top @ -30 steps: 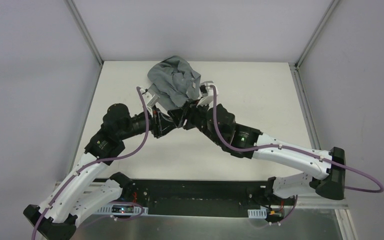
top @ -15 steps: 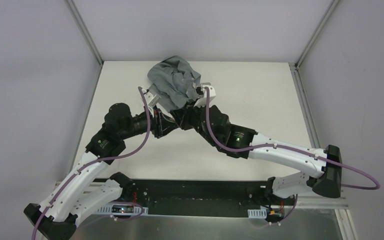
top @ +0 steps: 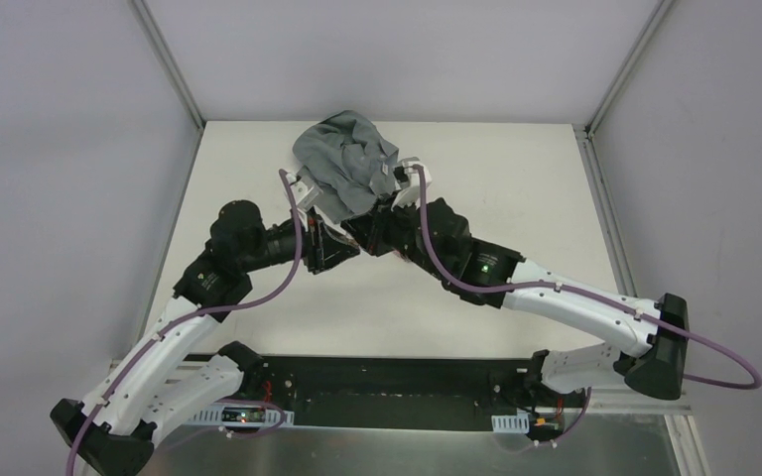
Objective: Paint the nails
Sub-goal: Unscrew the nail polish bottle.
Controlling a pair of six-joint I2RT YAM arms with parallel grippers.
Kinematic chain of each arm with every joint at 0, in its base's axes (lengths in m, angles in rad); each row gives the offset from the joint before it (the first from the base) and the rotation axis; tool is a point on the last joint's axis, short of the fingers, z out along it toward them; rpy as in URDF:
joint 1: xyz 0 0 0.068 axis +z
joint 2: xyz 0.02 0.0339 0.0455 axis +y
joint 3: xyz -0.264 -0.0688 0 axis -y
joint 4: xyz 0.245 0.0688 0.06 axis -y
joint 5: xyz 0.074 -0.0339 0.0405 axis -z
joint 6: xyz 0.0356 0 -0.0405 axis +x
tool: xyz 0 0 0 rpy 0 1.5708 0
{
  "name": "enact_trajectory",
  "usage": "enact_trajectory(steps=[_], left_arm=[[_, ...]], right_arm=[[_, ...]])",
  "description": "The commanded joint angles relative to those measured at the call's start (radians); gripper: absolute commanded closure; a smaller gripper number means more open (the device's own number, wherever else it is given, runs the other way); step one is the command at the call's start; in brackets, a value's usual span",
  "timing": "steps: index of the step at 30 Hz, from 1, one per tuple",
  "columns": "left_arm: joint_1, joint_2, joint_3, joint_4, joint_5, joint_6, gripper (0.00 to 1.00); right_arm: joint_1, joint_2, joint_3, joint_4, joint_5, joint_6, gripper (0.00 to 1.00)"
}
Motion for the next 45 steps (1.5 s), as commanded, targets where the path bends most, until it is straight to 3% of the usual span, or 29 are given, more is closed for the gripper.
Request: enact_trajectory(steps=[1, 15, 25, 32, 38, 39, 41, 42, 44, 45], left_arm=[[0.002, 0.003, 0.057, 0.034, 0.223, -0.021, 1.0], [0.002, 0.006, 0.063, 0.129, 0.487, -0.074, 1.0], [0.0, 0.01, 0.063, 0.159, 0.551, -0.09, 1.0], [0.0, 0.001, 0.06, 0.167, 0.557, -0.09, 1.0], [0.0, -0.007, 0.053, 0.167, 0.531, -0.08, 1.0], [0.001, -0.011, 0.05, 0.167, 0.516, -0.077, 1.0], [0.001, -0.019, 0.041, 0.167, 0.48, -0.068, 1.0], [0.002, -0.024, 0.036, 0.168, 0.456, -0.061, 1.0], [0.003, -0.032, 0.026, 0.167, 0.414, -0.052, 1.0], [0.004, -0.035, 0.024, 0.162, 0.385, -0.046, 1.0]], right_arm=[[-0.066, -0.055, -0.013, -0.002, -0.17, -0.064, 1.0], [-0.18, -0.165, -0.106, 0.092, -0.745, -0.102, 1.0], [-0.192, -0.166, -0.108, 0.133, -0.961, -0.105, 1.0], [-0.193, -0.162, -0.108, 0.145, -1.025, -0.105, 1.0], [-0.192, -0.216, -0.153, 0.174, -0.838, -0.083, 1.0], [-0.193, -0.226, -0.158, 0.174, -0.806, -0.082, 0.92], [-0.192, -0.244, -0.167, 0.171, -0.732, -0.077, 0.57], [-0.192, -0.256, -0.173, 0.164, -0.696, -0.076, 0.45], [-0.193, -0.282, -0.188, 0.16, -0.622, -0.075, 0.3], [-0.192, -0.292, -0.195, 0.155, -0.591, -0.075, 0.16]])
